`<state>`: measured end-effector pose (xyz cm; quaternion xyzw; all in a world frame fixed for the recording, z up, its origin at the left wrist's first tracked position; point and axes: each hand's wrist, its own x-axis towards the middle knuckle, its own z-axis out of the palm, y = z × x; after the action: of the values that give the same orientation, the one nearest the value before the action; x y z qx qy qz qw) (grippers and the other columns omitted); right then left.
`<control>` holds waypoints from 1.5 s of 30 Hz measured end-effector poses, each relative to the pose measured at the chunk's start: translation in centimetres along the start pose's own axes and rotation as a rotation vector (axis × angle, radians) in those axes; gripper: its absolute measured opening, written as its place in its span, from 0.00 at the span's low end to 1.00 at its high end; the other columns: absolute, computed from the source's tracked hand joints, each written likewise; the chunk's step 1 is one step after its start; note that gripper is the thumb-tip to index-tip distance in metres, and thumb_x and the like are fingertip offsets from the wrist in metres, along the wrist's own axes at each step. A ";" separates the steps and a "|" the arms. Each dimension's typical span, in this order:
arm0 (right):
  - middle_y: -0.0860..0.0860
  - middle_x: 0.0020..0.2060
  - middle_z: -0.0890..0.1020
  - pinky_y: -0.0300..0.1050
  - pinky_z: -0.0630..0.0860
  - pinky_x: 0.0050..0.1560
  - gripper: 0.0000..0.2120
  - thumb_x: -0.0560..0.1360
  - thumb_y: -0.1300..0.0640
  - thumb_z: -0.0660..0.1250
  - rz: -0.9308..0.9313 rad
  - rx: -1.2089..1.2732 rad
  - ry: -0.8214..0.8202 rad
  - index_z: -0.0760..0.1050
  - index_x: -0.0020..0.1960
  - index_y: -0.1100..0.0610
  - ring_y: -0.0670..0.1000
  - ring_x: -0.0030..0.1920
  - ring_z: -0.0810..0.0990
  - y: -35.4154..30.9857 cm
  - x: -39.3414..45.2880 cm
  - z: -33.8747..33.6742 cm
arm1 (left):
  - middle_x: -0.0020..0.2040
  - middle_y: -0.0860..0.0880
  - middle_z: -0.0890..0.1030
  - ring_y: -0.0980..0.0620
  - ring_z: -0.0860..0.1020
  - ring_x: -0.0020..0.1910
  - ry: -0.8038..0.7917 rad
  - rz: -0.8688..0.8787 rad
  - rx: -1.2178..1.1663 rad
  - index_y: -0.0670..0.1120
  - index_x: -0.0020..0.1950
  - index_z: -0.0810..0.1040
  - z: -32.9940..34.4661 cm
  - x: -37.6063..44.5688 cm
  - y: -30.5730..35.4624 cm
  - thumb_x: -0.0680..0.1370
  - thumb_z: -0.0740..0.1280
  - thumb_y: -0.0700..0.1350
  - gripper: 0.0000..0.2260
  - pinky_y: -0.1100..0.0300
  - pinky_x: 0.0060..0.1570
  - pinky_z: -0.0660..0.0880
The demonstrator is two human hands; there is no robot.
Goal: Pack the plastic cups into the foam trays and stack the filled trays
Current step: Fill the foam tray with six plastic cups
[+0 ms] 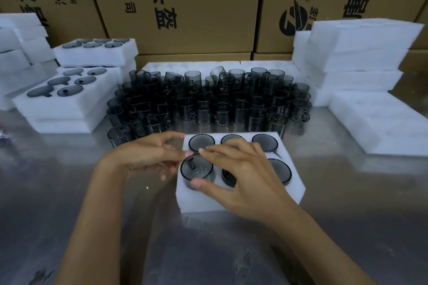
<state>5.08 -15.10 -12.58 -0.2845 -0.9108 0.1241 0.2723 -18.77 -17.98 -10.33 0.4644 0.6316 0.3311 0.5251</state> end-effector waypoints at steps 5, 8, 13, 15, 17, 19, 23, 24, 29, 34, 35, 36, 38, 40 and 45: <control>0.40 0.71 0.73 0.46 0.54 0.71 0.18 0.80 0.38 0.59 0.037 0.010 -0.004 0.77 0.67 0.40 0.44 0.73 0.61 0.6 0.3 0.2 | 0.39 0.47 0.83 0.52 0.79 0.34 -0.008 0.003 0.008 0.54 0.66 0.72 0.1 0.2 -0.1 0.61 0.79 0.53 0.35 0.60 0.28 0.76; 0.40 0.74 0.69 0.46 0.51 0.71 0.18 0.78 0.36 0.61 0.037 0.000 -0.038 0.77 0.66 0.37 0.45 0.76 0.57 1.3 0.3 0.0 | 0.38 0.47 0.83 0.53 0.79 0.33 0.004 -0.006 0.006 0.53 0.67 0.71 0.3 0.4 -0.1 0.60 0.80 0.52 0.37 0.61 0.27 0.75; 0.41 0.74 0.69 0.46 0.49 0.70 0.19 0.77 0.33 0.59 0.030 -0.049 -0.081 0.76 0.65 0.34 0.45 0.76 0.55 1.4 0.4 0.2 | 0.33 0.48 0.79 0.54 0.77 0.30 0.022 -0.051 0.043 0.51 0.71 0.65 0.4 1.0 -0.2 0.63 0.78 0.47 0.39 0.61 0.27 0.75; 0.41 0.74 0.69 0.48 0.49 0.70 0.20 0.77 0.32 0.58 0.031 -0.075 -0.099 0.76 0.66 0.35 0.45 0.76 0.55 1.4 0.4 0.3 | 0.32 0.49 0.77 0.54 0.76 0.30 0.026 -0.073 0.063 0.52 0.71 0.63 0.5 1.4 -0.2 0.68 0.77 0.44 0.36 0.61 0.27 0.75; 0.41 0.74 0.69 0.48 0.49 0.70 0.21 0.76 0.32 0.59 0.040 -0.074 -0.106 0.77 0.65 0.35 0.45 0.75 0.56 1.4 0.6 0.3 | 0.33 0.48 0.77 0.54 0.76 0.30 0.031 -0.085 0.084 0.51 0.71 0.63 0.5 1.5 -0.2 0.72 0.76 0.41 0.33 0.61 0.27 0.75; 0.41 0.74 0.70 0.48 0.49 0.70 0.21 0.76 0.32 0.59 0.043 -0.074 -0.114 0.77 0.65 0.35 0.46 0.75 0.56 1.5 0.7 0.1 | 0.34 0.47 0.76 0.54 0.76 0.29 0.035 -0.088 0.103 0.51 0.71 0.63 0.4 1.6 -0.1 0.73 0.75 0.40 0.31 0.61 0.27 0.75; 0.40 0.73 0.70 0.48 0.49 0.70 0.21 0.76 0.31 0.59 0.050 -0.057 -0.115 0.77 0.65 0.34 0.44 0.75 0.56 1.6 0.8 0.3 | 0.36 0.46 0.76 0.52 0.76 0.31 0.035 -0.075 0.155 0.50 0.71 0.62 0.6 1.4 0.0 0.75 0.74 0.41 0.30 0.60 0.28 0.75; 0.39 0.73 0.70 0.47 0.49 0.70 0.21 0.76 0.32 0.59 0.056 -0.042 -0.111 0.77 0.65 0.34 0.43 0.75 0.56 1.7 0.6 0.3 | 0.37 0.46 0.77 0.52 0.76 0.32 0.035 -0.067 0.164 0.50 0.71 0.62 0.7 1.2 0.0 0.75 0.74 0.42 0.29 0.59 0.28 0.75; 0.39 0.72 0.71 0.43 0.51 0.68 0.22 0.75 0.31 0.57 0.044 -0.026 -0.078 0.77 0.65 0.35 0.42 0.74 0.57 1.9 0.3 0.6 | 0.41 0.46 0.81 0.50 0.79 0.37 -0.017 -0.031 0.122 0.53 0.69 0.65 0.7 0.2 -0.1 0.65 0.81 0.55 0.38 0.58 0.29 0.75; 0.38 0.71 0.71 0.43 0.51 0.68 0.23 0.75 0.31 0.55 0.045 -0.049 -0.079 0.76 0.66 0.34 0.41 0.73 0.57 1.9 0.3 0.7 | 0.37 0.47 0.80 0.52 0.81 0.35 -0.044 -0.047 0.110 0.52 0.72 0.62 0.7 0.1 0.1 0.64 0.78 0.48 0.41 0.59 0.31 0.77; 0.39 0.71 0.71 0.43 0.51 0.67 0.23 0.75 0.30 0.55 0.045 -0.057 -0.081 0.76 0.65 0.34 0.41 0.73 0.57 1.9 0.3 0.8 | 0.37 0.47 0.80 0.51 0.81 0.35 -0.046 -0.053 0.105 0.52 0.72 0.61 0.8 0.2 0.2 0.64 0.78 0.47 0.41 0.58 0.31 0.78; 0.39 0.71 0.71 0.43 0.51 0.67 0.23 0.75 0.30 0.55 0.044 -0.064 -0.083 0.76 0.65 0.34 0.42 0.73 0.57 1.9 0.4 0.8 | 0.37 0.47 0.81 0.51 0.82 0.36 -0.049 -0.060 0.099 0.52 0.73 0.61 0.8 0.3 0.2 0.64 0.78 0.46 0.41 0.58 0.32 0.78; 0.39 0.72 0.71 0.43 0.50 0.66 0.23 0.75 0.30 0.56 0.047 -0.070 -0.087 0.76 0.64 0.34 0.42 0.73 0.56 2.0 0.6 0.9 | 0.36 0.49 0.82 0.49 0.83 0.36 -0.058 -0.074 0.083 0.51 0.73 0.60 0.8 0.5 0.2 0.65 0.77 0.45 0.41 0.58 0.33 0.79; 0.39 0.72 0.71 0.43 0.50 0.66 0.22 0.75 0.30 0.57 0.053 -0.064 -0.085 0.76 0.64 0.34 0.41 0.73 0.56 2.0 0.7 0.8 | 0.37 0.49 0.84 0.48 0.84 0.37 -0.063 -0.082 0.076 0.52 0.73 0.59 0.8 0.5 0.2 0.65 0.77 0.44 0.42 0.58 0.34 0.80; 0.39 0.71 0.72 0.45 0.54 0.69 0.22 0.76 0.32 0.58 0.033 -0.076 -0.041 0.78 0.64 0.37 0.42 0.73 0.61 1.6 0.4 0.5 | 0.50 0.41 0.84 0.42 0.84 0.45 -0.034 -0.110 0.105 0.55 0.72 0.61 0.9 0.2 0.1 0.69 0.79 0.43 0.38 0.53 0.38 0.81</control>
<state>5.24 -13.60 -13.43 -0.3070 -0.9154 0.0997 0.2407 -17.92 -17.80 -10.52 0.4616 0.6636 0.2601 0.5281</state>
